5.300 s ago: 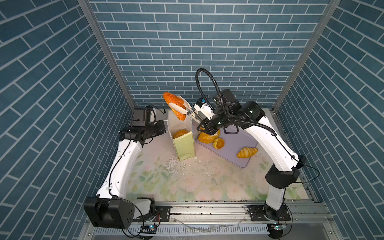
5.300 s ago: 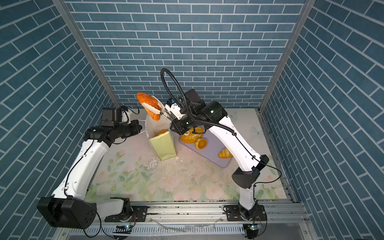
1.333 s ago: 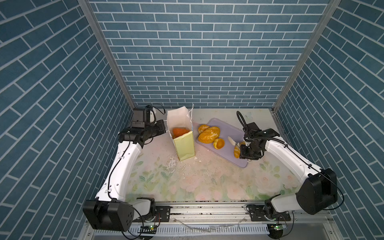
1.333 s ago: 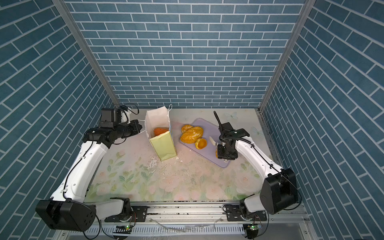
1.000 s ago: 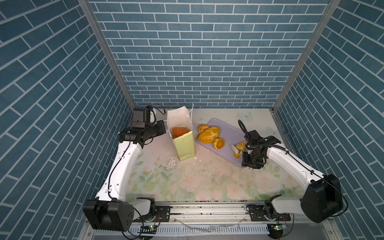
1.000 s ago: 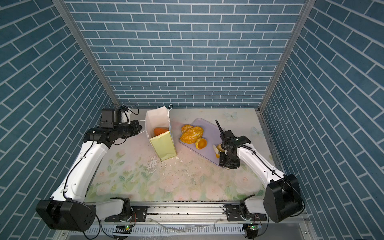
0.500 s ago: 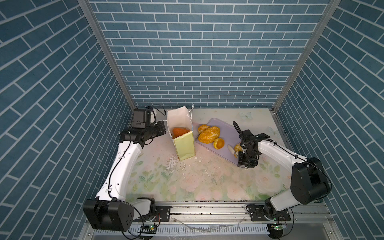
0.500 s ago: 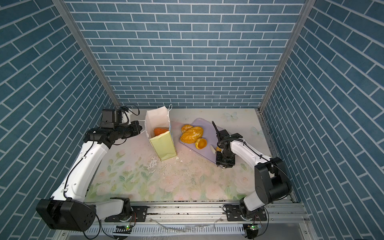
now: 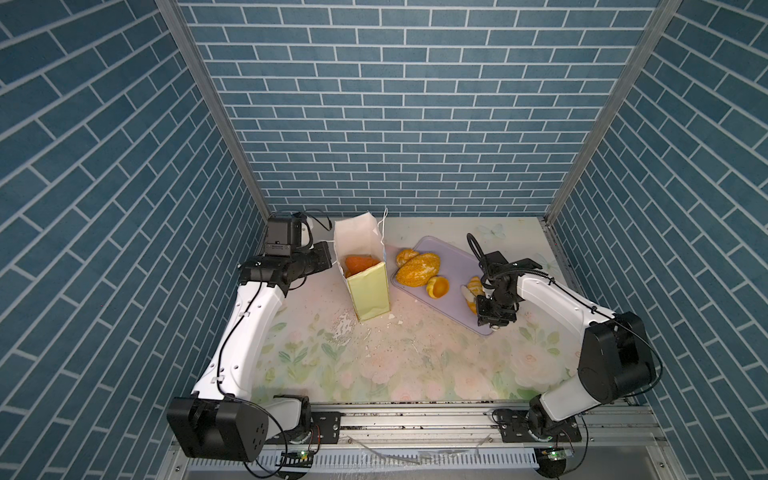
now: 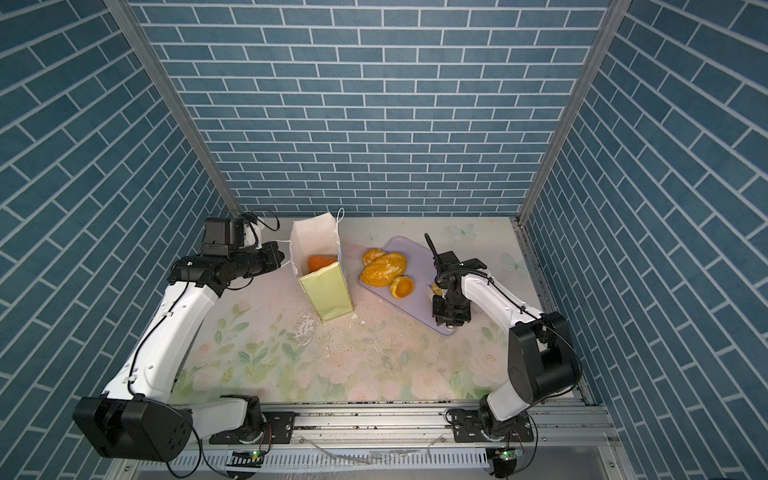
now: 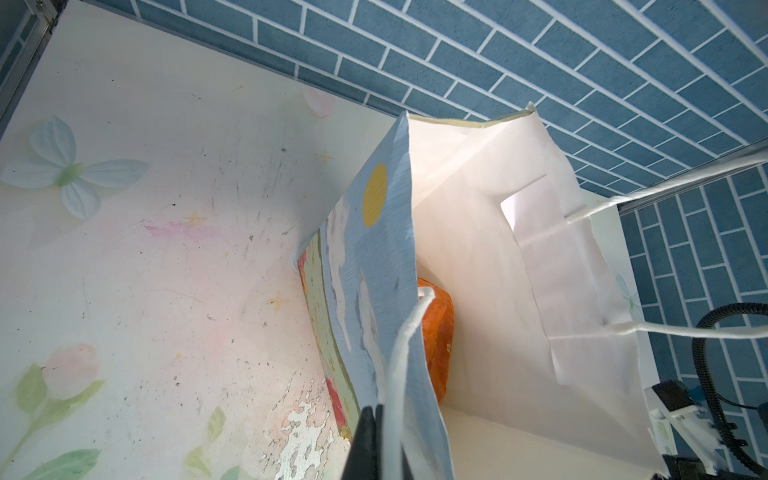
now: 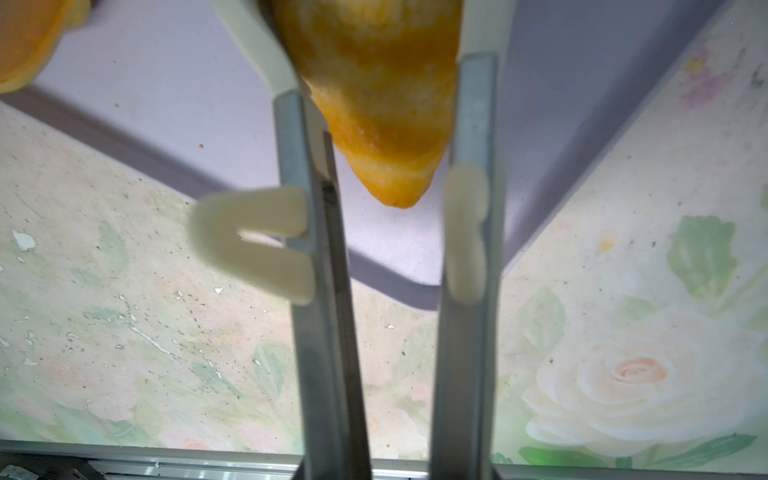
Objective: Place the fake bread into the paper bag
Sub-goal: 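Close the tongs on the striped yellow croissant with the right gripper, then lift the croissant in the tongs and carry it over the bag opening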
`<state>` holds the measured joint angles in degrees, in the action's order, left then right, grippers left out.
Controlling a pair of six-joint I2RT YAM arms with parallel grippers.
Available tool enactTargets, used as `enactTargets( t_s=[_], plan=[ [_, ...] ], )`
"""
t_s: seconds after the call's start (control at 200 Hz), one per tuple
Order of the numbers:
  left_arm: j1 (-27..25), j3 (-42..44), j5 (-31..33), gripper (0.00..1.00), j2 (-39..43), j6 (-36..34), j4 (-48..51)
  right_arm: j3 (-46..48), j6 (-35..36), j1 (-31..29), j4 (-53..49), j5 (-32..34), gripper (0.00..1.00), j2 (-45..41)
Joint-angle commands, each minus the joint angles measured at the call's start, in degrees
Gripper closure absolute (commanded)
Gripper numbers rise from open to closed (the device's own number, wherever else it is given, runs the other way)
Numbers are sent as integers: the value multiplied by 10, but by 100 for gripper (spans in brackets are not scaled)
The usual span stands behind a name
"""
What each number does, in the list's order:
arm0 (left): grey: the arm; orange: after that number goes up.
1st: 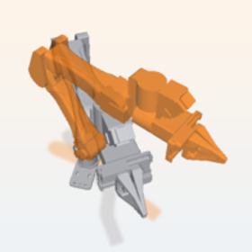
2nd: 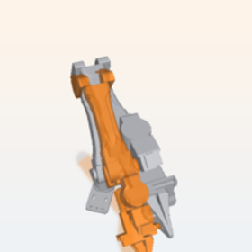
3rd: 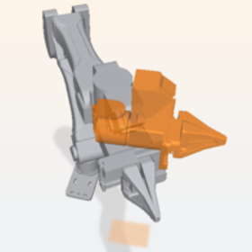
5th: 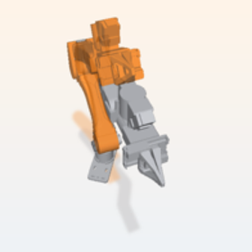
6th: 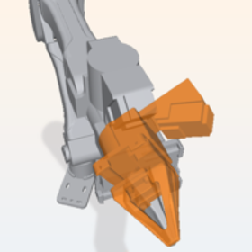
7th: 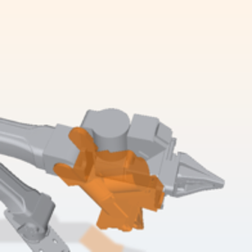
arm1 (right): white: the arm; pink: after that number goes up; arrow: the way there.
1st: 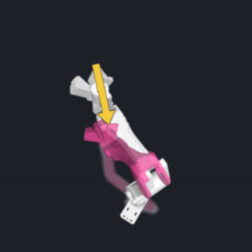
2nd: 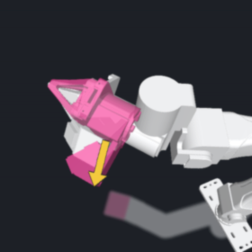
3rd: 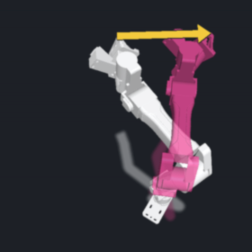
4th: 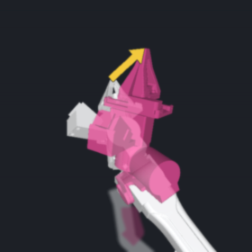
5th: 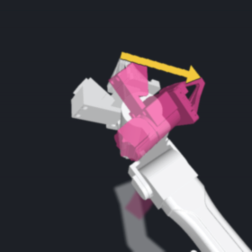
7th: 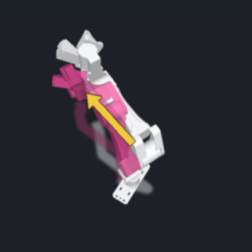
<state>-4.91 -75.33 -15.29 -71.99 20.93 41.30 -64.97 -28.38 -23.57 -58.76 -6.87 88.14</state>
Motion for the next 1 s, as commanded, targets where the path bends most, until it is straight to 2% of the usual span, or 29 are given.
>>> enactTargets(
  t_s=[0.0, 0.265, 0.65, 0.795, 0.995],
  plan=[
    [-2, -4, 0, 95, -4, -6, 5, -12, 15, 2, -23, 25, 75, -45],
    [-2, -6, 1, 95, 0, -2, 5, -30, 37, 2, -38, 42, 76, -87],
    [-2, -3, 4, 95, 0, 5, 5, -131, 54, 1, -81, 33, 78, -130],
    [-3, -3, 5, 95, 2, 4, 6, -196, 60, -4, -79, 22, 78, -141],
    [-3, 1, 7, 95, 5, 4, 6, -369, 87, -50, -75, -15, 78, -95]
  ],
)
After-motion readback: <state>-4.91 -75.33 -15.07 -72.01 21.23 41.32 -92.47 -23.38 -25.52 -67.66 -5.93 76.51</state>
